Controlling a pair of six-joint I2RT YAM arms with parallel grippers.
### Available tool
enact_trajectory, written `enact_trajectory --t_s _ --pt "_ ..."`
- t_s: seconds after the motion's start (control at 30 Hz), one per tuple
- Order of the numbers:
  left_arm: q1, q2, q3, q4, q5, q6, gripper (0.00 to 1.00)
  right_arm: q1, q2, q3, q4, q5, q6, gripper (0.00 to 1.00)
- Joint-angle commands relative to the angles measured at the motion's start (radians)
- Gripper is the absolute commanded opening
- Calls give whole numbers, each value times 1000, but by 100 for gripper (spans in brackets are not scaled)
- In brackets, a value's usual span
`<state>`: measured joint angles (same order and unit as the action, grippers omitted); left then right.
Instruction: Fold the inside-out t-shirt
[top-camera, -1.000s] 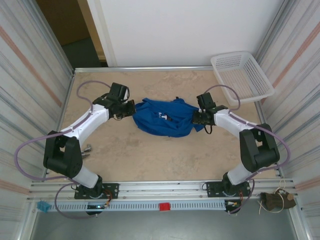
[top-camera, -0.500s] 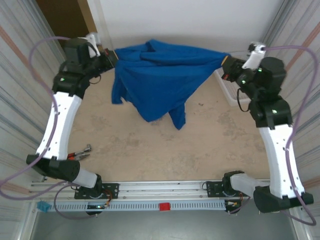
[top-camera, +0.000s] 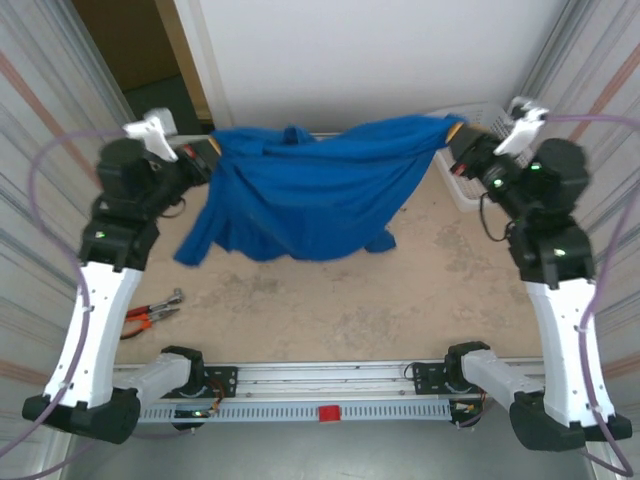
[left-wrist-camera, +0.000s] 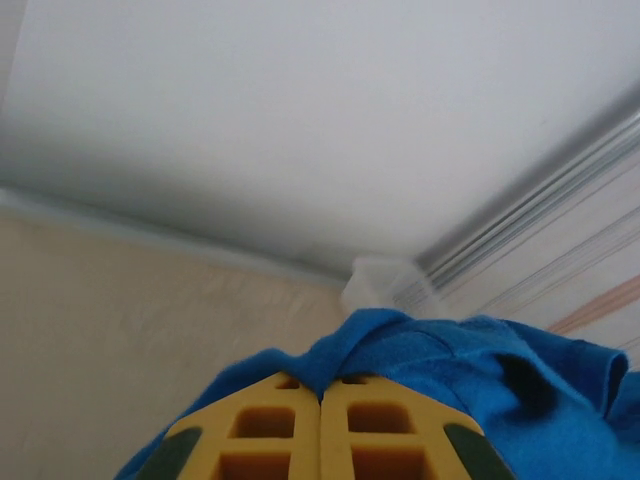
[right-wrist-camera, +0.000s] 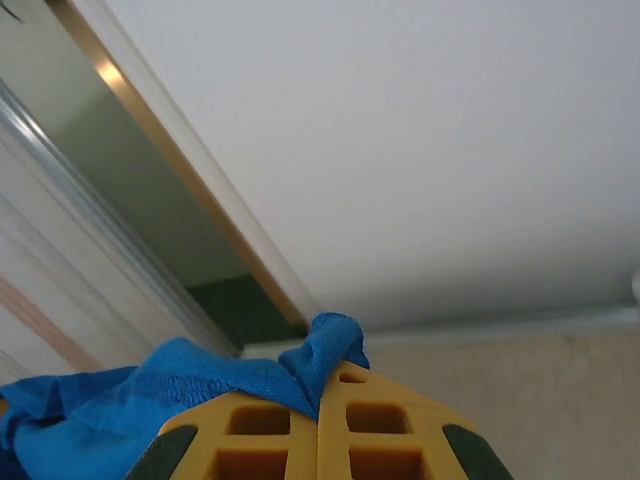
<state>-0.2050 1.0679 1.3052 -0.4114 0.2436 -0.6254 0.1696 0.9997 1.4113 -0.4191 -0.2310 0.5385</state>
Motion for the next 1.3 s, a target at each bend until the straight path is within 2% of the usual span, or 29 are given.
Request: enact_trajectory --t_s 0.0,0.1,0.3,0.43,0.57,0.67,0.77,0.8,0.9,0.97,1.1,1.27 --pt "4 15 -228 91 -28 -50 0 -4 -1 -222 63 -21 78 0" --pt "22 96 -262 136 -21 -25 0 -7 72 -247 66 10 30 0" --pt "32 297 -13 111 37 29 0 -15 231 -27 19 0 -42 0" --pt "27 330 120 98 45 44 0 -19 271 115 -12 -2 -58 0" --pt "17 290 100 105 47 47 0 -20 247 133 -18 -5 -56 0" --pt "7 211 -53 135 41 28 0 -15 172 9 -1 -22 -21 0" --pt "-9 107 -289 182 16 -6 0 18 47 -227 43 -1 27 0" --pt "-15 73 -377 201 12 -15 9 38 4 -313 50 11 41 0" --pt "-29 8 -584 217 -7 -40 46 106 -112 -546 63 69 80 0" --pt "-33 -19 -663 202 -22 -49 54 149 -152 -677 78 96 115 0" --pt "-71 -58 -700 156 -90 -15 58 223 -197 -827 80 152 157 0" --pt "-193 -7 -653 102 -218 78 56 251 -225 -848 51 196 157 0"
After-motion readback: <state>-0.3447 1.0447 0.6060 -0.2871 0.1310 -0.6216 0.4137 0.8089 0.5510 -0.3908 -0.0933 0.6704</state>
